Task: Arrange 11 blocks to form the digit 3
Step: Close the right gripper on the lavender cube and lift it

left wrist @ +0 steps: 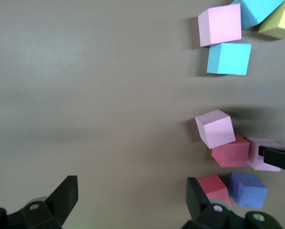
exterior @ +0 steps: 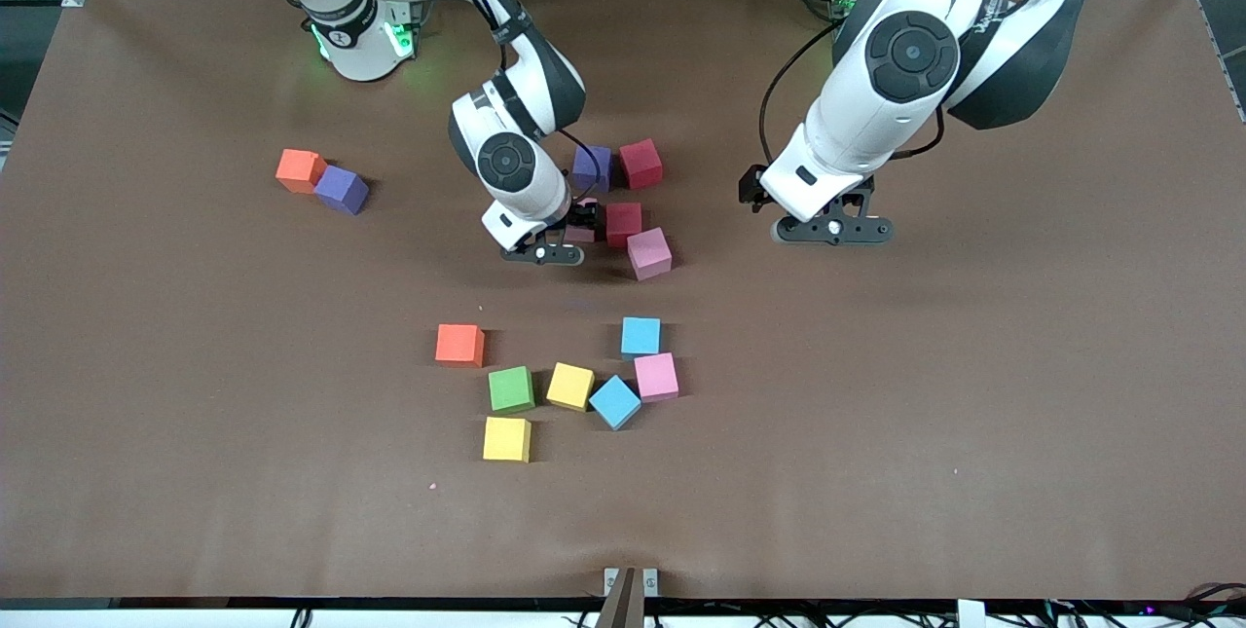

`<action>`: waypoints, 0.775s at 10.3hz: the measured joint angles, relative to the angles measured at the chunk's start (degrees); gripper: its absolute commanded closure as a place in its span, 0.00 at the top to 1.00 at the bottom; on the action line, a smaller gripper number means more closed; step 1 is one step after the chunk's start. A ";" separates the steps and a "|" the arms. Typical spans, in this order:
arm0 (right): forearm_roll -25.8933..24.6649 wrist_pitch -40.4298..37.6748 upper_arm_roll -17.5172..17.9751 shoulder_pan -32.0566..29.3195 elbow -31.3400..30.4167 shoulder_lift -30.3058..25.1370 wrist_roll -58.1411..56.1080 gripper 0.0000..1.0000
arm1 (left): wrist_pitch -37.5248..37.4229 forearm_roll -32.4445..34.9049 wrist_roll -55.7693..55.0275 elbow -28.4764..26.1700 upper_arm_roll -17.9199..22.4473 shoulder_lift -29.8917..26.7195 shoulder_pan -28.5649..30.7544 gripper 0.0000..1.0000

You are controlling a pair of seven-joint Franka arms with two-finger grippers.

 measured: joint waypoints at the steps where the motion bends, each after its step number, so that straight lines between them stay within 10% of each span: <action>1: 0.00 -0.43 0.00 -0.02 0.40 -0.05 0.12 1.00 | 0.48 0.00 -0.04 -0.10 0.00 0.08 0.00 1.00; 8: 0.00 0.70 0.51 2.94 0.00 1.33 2.24 1.00 | 1.03 2.21 -2.23 -0.36 -0.07 0.15 -0.03 1.00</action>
